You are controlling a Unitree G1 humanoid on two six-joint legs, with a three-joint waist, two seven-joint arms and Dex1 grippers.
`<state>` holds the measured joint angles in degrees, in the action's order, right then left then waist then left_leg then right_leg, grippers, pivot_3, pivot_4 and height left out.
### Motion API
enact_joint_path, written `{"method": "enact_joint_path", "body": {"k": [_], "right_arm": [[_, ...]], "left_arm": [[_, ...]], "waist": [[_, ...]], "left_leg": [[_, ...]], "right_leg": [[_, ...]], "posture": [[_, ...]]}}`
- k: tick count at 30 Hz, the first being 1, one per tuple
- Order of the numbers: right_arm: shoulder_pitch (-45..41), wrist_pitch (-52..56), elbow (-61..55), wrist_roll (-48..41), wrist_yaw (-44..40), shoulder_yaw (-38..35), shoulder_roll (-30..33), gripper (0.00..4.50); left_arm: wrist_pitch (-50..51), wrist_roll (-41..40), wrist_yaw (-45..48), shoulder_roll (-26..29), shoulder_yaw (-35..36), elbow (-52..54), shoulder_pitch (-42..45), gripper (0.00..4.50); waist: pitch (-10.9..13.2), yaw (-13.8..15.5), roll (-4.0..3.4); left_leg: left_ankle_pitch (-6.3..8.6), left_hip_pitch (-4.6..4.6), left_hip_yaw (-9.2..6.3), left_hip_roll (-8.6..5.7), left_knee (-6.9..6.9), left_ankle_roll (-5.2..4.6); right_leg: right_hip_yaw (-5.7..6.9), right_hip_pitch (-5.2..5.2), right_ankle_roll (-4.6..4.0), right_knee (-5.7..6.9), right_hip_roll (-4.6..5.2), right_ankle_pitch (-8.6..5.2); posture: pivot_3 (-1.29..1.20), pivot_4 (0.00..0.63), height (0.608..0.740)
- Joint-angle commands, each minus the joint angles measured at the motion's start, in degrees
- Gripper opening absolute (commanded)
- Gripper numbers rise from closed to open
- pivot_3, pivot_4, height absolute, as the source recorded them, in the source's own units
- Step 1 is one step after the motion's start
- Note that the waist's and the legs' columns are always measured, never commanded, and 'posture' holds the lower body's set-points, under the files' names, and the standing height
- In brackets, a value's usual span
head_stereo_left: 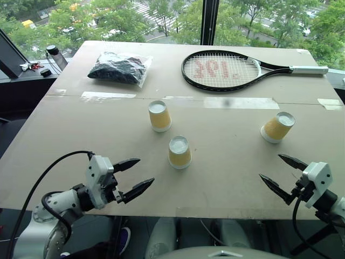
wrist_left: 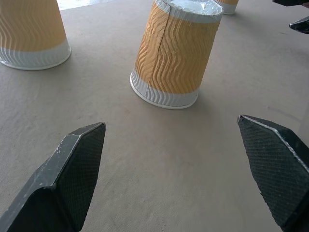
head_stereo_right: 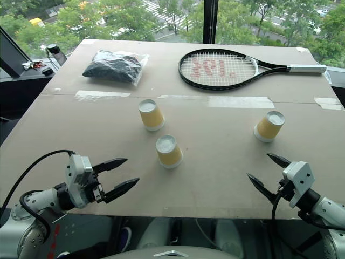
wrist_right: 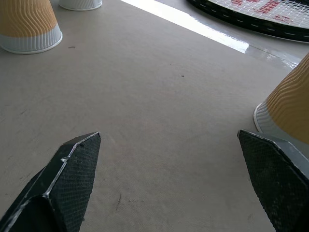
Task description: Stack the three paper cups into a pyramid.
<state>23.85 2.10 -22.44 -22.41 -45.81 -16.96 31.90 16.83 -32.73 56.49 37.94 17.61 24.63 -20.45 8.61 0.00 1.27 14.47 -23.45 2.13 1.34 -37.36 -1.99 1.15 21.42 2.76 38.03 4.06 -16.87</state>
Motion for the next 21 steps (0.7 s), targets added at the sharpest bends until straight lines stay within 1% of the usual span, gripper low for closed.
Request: {"method": "enact_joint_path", "body": {"k": [1,4,6,7,9,12,14,18,21], "right_arm": [[-0.59,1.3,-4.81,-1.42,1.43,-0.57,0.15,4.48],[-1.9,4.17,-9.97,-3.96,2.89,1.85,-0.6,4.48],[-2.31,5.1,-11.16,-4.96,2.66,2.38,-0.41,4.48],[-3.09,5.26,-11.09,-5.97,1.35,2.71,0.19,4.48],[-2.99,5.54,-13.04,-6.72,0.38,4.06,0.56,4.48],[-3.19,7.04,-15.35,-9.97,-3.51,5.8,2.79,4.48],[-2.43,6.94,-16.61,-11.13,-6.66,6.53,4.72,4.48],[-0.69,6.55,-19.02,-12.86,-9.1,6.51,6.32,4.48],[-0.94,5.16,-17.77,-13.53,-11.9,5.68,7.3,4.48]], "left_arm": [[0.17,-1.56,0.26,0.88,0.86,1.89,0.9,4.5],[0.87,-3.66,1.35,1.7,1.64,2.56,2.08,4.5],[0.74,-3.77,1.95,2.17,1.43,2.38,2.94,4.5],[0.64,-3.29,1.9,2.34,0.42,2.35,4.37,4.5],[-0.3,-3.14,3.28,2.86,0.6,1.92,4.86,4.5],[-2.54,-0.93,5.23,3.33,-1.74,0.19,7.24,4.5],[-2.57,0.05,4.86,3.04,-3.62,-0.8,9.75,4.5],[-3.85,1.07,6.38,3.28,-5.45,-3.11,12.43,4.5],[-4.19,2.13,7.03,2.98,-8.12,-5.35,16.4,4.5]], "waist": [[0.0,0.0,0.0],[-0.01,-0.03,-0.03],[-0.03,-0.05,-0.04],[-0.03,-0.02,-0.04],[-0.03,0.3,-0.03],[-0.03,0.58,-0.05],[-0.05,0.77,-0.07],[-0.05,0.8,-0.06],[-0.04,0.78,-0.06]], "left_leg": [[0.0,0.0,0.0,0.0,0.0,0.0],[0.0,0.02,-0.01,0.02,0.0,0.0],[0.0,0.03,-0.01,0.03,0.0,0.0],[0.0,0.03,-0.01,0.02,0.0,0.0],[0.0,0.01,-0.01,0.0,-0.03,0.0],[0.0,0.02,-0.01,-0.01,-0.04,0.0],[0.0,0.04,-0.01,-0.01,-0.04,0.0],[0.01,0.05,-0.06,-0.01,-0.05,-0.01],[0.01,0.13,-0.06,-0.01,-0.05,-0.02]], "right_leg": [[0.0,0.0,0.0,0.0,0.0,0.0],[0.0,0.0,0.0,0.03,-0.01,0.0],[0.0,0.0,0.0,0.05,-0.01,0.0],[0.0,-0.01,0.0,0.05,-0.01,0.0],[0.01,-0.01,0.0,0.03,-0.01,0.0],[0.01,-0.02,0.0,0.03,-0.01,0.0],[0.02,-0.04,0.0,0.03,-0.03,0.0],[0.07,-0.1,0.01,0.0,-0.03,0.0],[0.08,-0.18,0.01,0.0,-0.03,0.0]], "posture": [[0.0,0.15,0.74],[0.0,0.15,0.74],[0.0,0.15,0.74],[0.0,0.15,0.74],[0.0,0.15,0.74],[0.0,0.15,0.74],[0.0,0.15,0.74],[0.0,0.15,0.74],[0.0,0.15,0.74]]}}
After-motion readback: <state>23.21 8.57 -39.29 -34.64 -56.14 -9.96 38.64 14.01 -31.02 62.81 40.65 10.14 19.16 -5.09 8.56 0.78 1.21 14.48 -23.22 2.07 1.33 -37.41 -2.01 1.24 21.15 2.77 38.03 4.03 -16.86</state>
